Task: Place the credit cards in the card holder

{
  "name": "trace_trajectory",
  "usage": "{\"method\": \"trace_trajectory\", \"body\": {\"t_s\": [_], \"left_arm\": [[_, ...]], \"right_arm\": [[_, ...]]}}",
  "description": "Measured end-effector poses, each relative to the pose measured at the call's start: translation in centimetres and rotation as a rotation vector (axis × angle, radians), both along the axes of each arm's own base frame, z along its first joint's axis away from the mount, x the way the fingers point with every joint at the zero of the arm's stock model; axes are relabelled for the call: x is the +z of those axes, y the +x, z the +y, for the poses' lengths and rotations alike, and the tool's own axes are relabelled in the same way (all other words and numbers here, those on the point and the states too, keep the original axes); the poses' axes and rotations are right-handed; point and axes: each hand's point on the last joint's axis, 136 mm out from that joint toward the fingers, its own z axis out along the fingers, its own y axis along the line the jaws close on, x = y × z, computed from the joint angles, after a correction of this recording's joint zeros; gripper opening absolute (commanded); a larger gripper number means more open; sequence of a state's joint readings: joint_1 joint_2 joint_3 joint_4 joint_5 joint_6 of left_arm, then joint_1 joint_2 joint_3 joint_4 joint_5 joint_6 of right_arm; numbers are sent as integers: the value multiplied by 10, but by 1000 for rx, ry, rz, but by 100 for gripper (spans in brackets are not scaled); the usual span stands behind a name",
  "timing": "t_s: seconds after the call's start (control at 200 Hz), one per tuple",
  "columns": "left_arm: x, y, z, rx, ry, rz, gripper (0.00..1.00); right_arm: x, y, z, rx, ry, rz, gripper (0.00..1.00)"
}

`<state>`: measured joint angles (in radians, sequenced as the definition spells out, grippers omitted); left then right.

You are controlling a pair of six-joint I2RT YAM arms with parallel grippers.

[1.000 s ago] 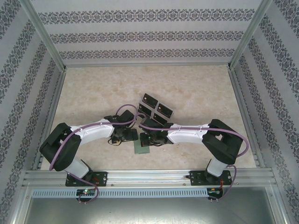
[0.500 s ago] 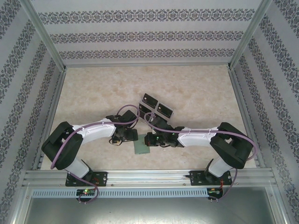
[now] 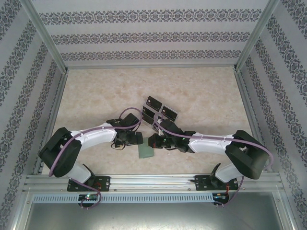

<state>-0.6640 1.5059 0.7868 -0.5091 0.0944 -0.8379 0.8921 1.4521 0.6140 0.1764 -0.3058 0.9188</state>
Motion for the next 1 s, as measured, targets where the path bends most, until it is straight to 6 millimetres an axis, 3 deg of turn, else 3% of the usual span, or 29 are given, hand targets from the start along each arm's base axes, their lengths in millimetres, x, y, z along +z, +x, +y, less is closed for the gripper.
{"method": "trace_trajectory", "body": {"t_s": [0.3, 0.41, 0.52, 0.734, 0.999], "left_arm": [[46, 36, 36, 158, -122, -126, 97], [57, 40, 39, 172, -167, -146, 98], [65, 38, 30, 146, -225, -146, 98], [73, 34, 19, 116, -297, -142, 97], [57, 14, 12, 82, -314, -92, 97]], "right_arm": [[30, 3, 8, 12, 65, -34, 0], [41, 7, 14, 13, 89, -47, 0], [49, 10, 18, 6, 107, -50, 0], [57, 15, 23, -3, 118, -55, 0], [50, 17, 21, -25, 95, -42, 0]]}}
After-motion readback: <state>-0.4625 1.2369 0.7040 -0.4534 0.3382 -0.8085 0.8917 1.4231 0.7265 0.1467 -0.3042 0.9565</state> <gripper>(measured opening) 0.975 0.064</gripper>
